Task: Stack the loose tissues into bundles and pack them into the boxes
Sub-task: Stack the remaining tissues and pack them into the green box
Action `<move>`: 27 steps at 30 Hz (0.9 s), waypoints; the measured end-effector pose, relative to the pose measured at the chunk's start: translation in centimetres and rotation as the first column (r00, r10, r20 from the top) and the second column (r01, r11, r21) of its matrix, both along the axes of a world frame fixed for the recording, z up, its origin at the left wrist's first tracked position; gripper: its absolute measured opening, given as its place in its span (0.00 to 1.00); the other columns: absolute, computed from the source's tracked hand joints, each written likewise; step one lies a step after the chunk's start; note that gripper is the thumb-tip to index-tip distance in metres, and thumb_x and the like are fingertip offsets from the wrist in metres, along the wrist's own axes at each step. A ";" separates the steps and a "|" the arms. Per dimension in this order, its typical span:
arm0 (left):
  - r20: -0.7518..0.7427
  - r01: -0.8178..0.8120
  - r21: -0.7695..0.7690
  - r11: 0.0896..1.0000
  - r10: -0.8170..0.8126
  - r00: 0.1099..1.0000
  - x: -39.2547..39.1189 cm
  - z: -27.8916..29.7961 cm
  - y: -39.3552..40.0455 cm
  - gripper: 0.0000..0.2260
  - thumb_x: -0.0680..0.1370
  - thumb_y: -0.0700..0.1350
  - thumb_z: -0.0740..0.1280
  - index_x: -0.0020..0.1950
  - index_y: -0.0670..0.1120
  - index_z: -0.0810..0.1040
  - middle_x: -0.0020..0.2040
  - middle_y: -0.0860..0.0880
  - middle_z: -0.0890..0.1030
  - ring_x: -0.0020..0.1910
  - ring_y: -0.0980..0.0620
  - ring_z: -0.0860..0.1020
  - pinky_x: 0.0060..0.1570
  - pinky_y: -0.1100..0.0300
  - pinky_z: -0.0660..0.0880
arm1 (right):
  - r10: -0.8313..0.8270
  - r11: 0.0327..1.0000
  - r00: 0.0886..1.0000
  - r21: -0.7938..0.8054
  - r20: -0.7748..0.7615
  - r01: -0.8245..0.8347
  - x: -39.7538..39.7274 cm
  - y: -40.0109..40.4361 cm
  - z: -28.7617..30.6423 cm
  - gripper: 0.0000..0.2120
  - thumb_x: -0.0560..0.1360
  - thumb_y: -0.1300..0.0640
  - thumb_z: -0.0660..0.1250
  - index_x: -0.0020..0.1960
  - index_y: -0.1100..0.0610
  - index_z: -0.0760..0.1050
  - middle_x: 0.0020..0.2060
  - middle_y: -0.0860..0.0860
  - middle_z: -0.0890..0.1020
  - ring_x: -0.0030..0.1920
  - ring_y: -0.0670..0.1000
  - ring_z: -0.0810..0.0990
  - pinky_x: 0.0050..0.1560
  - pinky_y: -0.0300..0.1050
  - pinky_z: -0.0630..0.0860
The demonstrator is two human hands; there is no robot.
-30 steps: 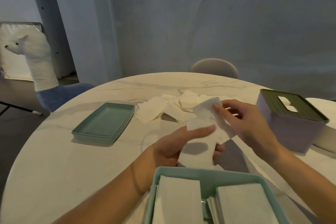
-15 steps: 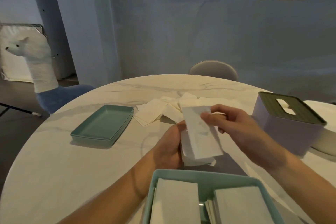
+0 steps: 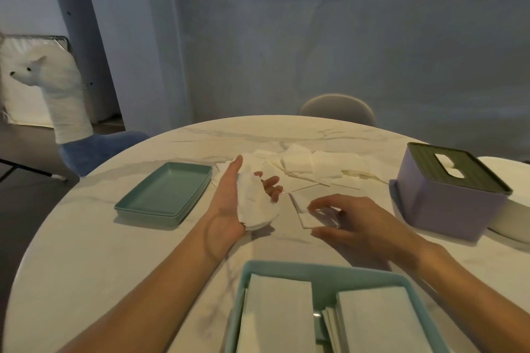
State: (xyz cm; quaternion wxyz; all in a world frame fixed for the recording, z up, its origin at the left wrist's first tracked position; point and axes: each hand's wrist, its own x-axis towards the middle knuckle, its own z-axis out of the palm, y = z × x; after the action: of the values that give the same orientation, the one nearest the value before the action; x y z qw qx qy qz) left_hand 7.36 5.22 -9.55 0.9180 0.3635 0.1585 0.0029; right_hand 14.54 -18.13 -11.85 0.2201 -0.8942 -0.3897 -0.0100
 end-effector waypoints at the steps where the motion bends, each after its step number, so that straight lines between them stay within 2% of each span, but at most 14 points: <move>1: -0.011 -0.005 0.000 1.000 0.005 1.000 0.1 -0.2 0.1 0.25 0.81 0.62 0.61 0.65 0.42 0.72 0.51 0.40 0.79 0.34 0.44 0.80 0.44 0.55 0.71 | -0.010 1.000 0.999 0.011 0.049 0.010 0.2 -0.1 -0.1 0.19 0.76 0.38 0.68 0.65 0.42 0.77 0.62 0.34 0.78 0.59 0.41 0.76 0.64 0.42 0.76; 3: -0.021 -0.001 0.013 1.000 0.001 1.000 0.0 -0.3 0.0 0.29 0.80 0.57 0.60 0.72 0.37 0.72 0.58 0.38 0.79 0.35 0.41 0.84 0.49 0.52 0.72 | -0.031 1.000 0.994 -0.002 0.107 0.031 0.5 -0.2 -0.2 0.15 0.77 0.39 0.68 0.62 0.41 0.78 0.59 0.35 0.80 0.57 0.43 0.77 0.62 0.45 0.77; 5: -0.026 -0.012 0.024 1.000 0.013 1.000 0.0 -0.4 -0.2 0.29 0.79 0.53 0.59 0.75 0.36 0.69 0.60 0.37 0.77 0.39 0.39 0.85 0.53 0.49 0.73 | -0.036 0.999 0.997 0.006 0.062 0.035 0.6 0.0 -0.2 0.18 0.75 0.35 0.68 0.61 0.41 0.78 0.57 0.36 0.80 0.55 0.43 0.78 0.60 0.42 0.78; 8: -0.057 -0.023 0.045 0.999 0.026 0.998 0.0 -0.6 -0.3 0.26 0.78 0.50 0.59 0.73 0.38 0.71 0.60 0.37 0.77 0.47 0.38 0.82 0.66 0.47 0.72 | -0.065 0.988 0.997 0.140 -0.039 0.070 0.0 0.3 -0.2 0.25 0.70 0.29 0.65 0.60 0.43 0.78 0.53 0.36 0.80 0.53 0.43 0.80 0.55 0.38 0.79; 10: -0.069 -0.032 0.062 0.998 0.036 0.997 0.0 -0.7 -0.5 0.23 0.79 0.48 0.59 0.71 0.39 0.72 0.58 0.37 0.78 0.47 0.38 0.82 0.70 0.46 0.68 | -0.101 0.989 0.995 0.113 0.007 0.099 -0.1 0.5 -0.3 0.26 0.71 0.30 0.66 0.61 0.44 0.77 0.54 0.38 0.79 0.52 0.43 0.79 0.55 0.38 0.78; 13: -0.043 -0.025 0.096 0.995 0.029 0.999 -0.2 -0.7 -0.8 0.17 0.79 0.45 0.61 0.67 0.41 0.74 0.56 0.37 0.80 0.41 0.40 0.86 0.69 0.46 0.71 | -0.148 0.988 0.989 0.038 0.021 0.148 -0.2 0.5 -0.3 0.23 0.73 0.34 0.69 0.63 0.45 0.75 0.56 0.42 0.77 0.51 0.45 0.77 0.56 0.39 0.77; 15: -0.044 0.011 0.114 0.993 -0.006 0.999 -0.5 -0.5 -1.0 0.14 0.80 0.46 0.63 0.64 0.41 0.76 0.58 0.39 0.81 0.44 0.42 0.85 0.59 0.47 0.77 | -0.184 0.983 0.982 0.023 0.038 0.183 -0.3 0.6 -0.3 0.19 0.76 0.37 0.68 0.61 0.48 0.77 0.56 0.44 0.77 0.51 0.46 0.75 0.56 0.39 0.76; 17: -0.047 0.042 0.137 0.990 -0.036 0.998 -0.6 -0.5 -1.0 0.13 0.82 0.47 0.64 0.62 0.42 0.79 0.58 0.41 0.82 0.49 0.44 0.82 0.49 0.49 0.78 | -0.218 0.975 0.974 0.046 0.064 0.215 -0.4 0.6 -0.4 0.15 0.78 0.39 0.67 0.57 0.49 0.77 0.55 0.45 0.77 0.50 0.46 0.75 0.53 0.39 0.74; 19: -0.024 0.051 0.138 0.989 -0.049 0.999 -0.5 -0.5 -1.1 0.13 0.83 0.49 0.65 0.64 0.44 0.80 0.57 0.42 0.84 0.51 0.45 0.82 0.49 0.48 0.77 | -0.240 0.967 0.970 0.097 0.048 0.235 -0.3 0.8 -0.8 0.15 0.76 0.36 0.68 0.52 0.47 0.77 0.52 0.43 0.79 0.49 0.46 0.75 0.53 0.42 0.75; 21: -0.017 0.069 0.106 0.992 -0.067 0.998 -0.6 -0.7 -1.2 0.15 0.82 0.50 0.66 0.65 0.45 0.80 0.56 0.41 0.84 0.49 0.45 0.81 0.56 0.47 0.76 | -0.252 0.955 0.968 0.165 0.003 0.248 -0.4 1.2 -0.9 0.15 0.75 0.34 0.68 0.49 0.45 0.79 0.49 0.41 0.80 0.48 0.46 0.77 0.52 0.44 0.78; 23: -0.041 0.079 0.082 0.993 -0.076 0.996 -0.6 -0.9 -1.2 0.17 0.80 0.52 0.68 0.65 0.46 0.82 0.57 0.40 0.83 0.48 0.44 0.80 0.59 0.47 0.76 | -0.256 0.944 0.967 0.217 -0.001 0.250 -0.6 1.5 -0.7 0.13 0.76 0.37 0.67 0.48 0.45 0.81 0.47 0.41 0.82 0.47 0.46 0.79 0.53 0.46 0.79; 27: -0.083 0.118 0.103 0.988 -0.110 0.990 -0.6 -1.0 -1.6 0.20 0.80 0.59 0.65 0.64 0.45 0.80 0.56 0.39 0.80 0.45 0.40 0.82 0.50 0.44 0.80 | -0.226 0.923 0.974 0.322 0.009 0.211 -1.1 1.1 0.7 0.11 0.78 0.43 0.68 0.53 0.48 0.83 0.48 0.41 0.83 0.46 0.43 0.79 0.51 0.38 0.77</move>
State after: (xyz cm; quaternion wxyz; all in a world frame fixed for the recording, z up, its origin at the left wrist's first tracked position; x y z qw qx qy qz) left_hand 6.78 3.58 -10.53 0.8889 0.4209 0.1726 -0.0551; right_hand 13.42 -17.02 -11.19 0.3503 -0.8842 -0.2858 -0.1177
